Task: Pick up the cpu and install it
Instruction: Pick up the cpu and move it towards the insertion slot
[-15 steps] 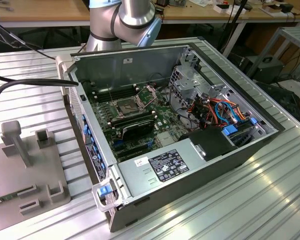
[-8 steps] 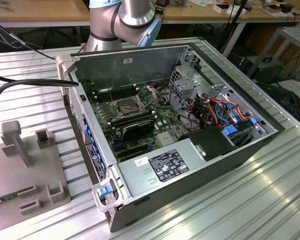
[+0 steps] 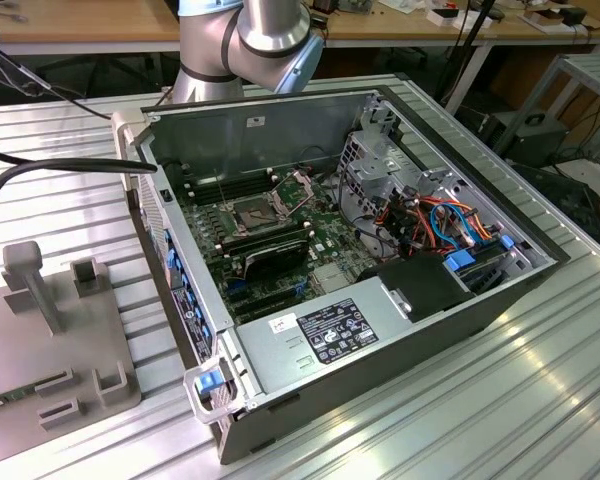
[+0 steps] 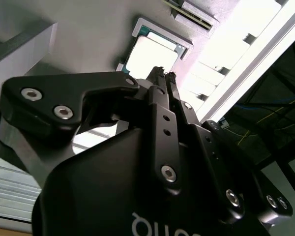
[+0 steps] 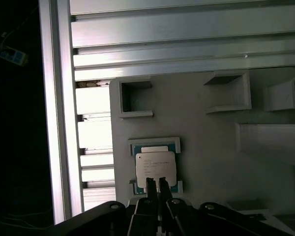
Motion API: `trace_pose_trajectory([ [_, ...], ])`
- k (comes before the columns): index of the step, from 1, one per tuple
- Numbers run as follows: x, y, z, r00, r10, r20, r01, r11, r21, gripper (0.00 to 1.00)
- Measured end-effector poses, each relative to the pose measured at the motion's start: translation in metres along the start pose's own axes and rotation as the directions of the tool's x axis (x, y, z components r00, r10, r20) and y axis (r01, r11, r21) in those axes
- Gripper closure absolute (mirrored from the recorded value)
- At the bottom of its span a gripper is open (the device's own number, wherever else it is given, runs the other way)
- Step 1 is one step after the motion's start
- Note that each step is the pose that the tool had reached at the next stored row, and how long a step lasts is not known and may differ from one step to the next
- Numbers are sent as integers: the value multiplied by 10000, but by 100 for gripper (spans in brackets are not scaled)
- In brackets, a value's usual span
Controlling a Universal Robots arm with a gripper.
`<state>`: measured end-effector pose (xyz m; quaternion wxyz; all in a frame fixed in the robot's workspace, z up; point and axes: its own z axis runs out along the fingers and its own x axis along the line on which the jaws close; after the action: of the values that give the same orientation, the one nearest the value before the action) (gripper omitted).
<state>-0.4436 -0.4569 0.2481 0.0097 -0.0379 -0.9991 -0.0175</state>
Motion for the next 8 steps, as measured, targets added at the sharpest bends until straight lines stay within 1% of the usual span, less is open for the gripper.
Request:
trace_pose_trajectory([
  [1, 0, 0, 0, 10000, 0, 0, 0, 10000, 0, 83],
  [5, 0, 0, 0, 10000, 0, 0, 0, 10000, 0, 58],
  [6, 0, 0, 1, 10000, 0, 0, 0, 10000, 0, 58],
  [8, 0, 0, 1, 10000, 0, -1, 0, 10000, 0, 46],
])
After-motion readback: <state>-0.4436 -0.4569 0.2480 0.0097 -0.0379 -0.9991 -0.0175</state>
